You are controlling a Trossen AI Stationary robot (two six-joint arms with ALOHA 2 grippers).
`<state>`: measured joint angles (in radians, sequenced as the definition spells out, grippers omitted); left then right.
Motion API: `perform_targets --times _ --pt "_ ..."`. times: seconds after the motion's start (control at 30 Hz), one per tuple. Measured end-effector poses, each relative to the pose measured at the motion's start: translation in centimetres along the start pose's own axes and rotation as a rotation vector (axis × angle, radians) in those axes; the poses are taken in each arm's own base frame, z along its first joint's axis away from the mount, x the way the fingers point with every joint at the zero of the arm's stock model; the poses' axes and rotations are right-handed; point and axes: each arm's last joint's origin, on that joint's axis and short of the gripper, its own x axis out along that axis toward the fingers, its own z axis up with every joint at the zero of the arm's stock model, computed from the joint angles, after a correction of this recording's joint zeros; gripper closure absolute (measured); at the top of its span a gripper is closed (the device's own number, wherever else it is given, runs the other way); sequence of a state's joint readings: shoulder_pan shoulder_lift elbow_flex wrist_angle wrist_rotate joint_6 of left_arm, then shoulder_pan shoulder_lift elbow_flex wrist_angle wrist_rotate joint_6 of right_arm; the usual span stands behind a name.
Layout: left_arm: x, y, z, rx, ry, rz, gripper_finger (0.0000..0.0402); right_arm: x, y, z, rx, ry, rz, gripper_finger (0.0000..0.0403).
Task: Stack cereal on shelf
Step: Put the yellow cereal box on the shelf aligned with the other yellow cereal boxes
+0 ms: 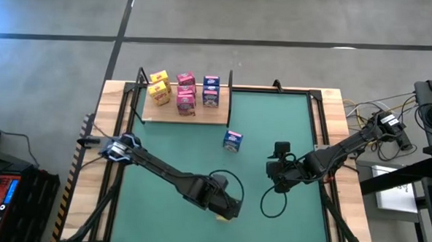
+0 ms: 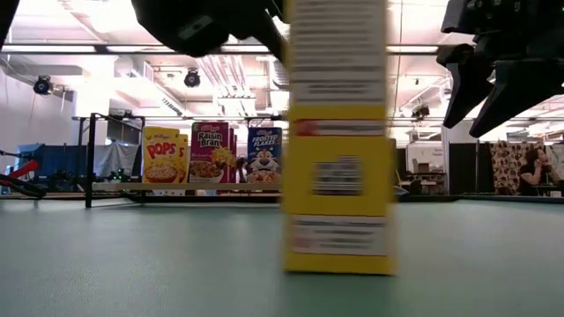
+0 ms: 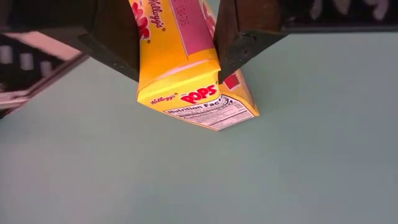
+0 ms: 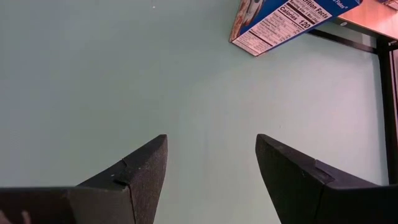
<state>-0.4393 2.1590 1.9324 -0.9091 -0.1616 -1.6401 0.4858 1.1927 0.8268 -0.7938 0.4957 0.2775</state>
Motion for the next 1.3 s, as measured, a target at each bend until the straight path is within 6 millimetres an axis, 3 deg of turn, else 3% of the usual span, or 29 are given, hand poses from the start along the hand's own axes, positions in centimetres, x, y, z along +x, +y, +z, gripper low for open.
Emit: perform_targets --times 0.4,0.87,1.0,1.3 --pt "-2.8 1.3 1.1 0.248 -0.050 0.229 0.0249 0.0 0.0 0.0 0.000 0.000 0.000 0.0170" --pt "-8.9 4.0 6.4 0.466 -0.151 0.420 0.0249 0.0 0.0 0.1 0.002 -0.005 0.002 0.0170" --pt "-10.3 6.6 7.6 0.477 -0.150 0.451 0.0249 0.0 0.0 0.2 0.008 -0.015 0.004 0.0170" --pt "-14.5 14.5 11.3 0.532 -0.166 0.371 0.0249 0.0 0.1 0.2 0.011 -0.019 0.005 0.0170"
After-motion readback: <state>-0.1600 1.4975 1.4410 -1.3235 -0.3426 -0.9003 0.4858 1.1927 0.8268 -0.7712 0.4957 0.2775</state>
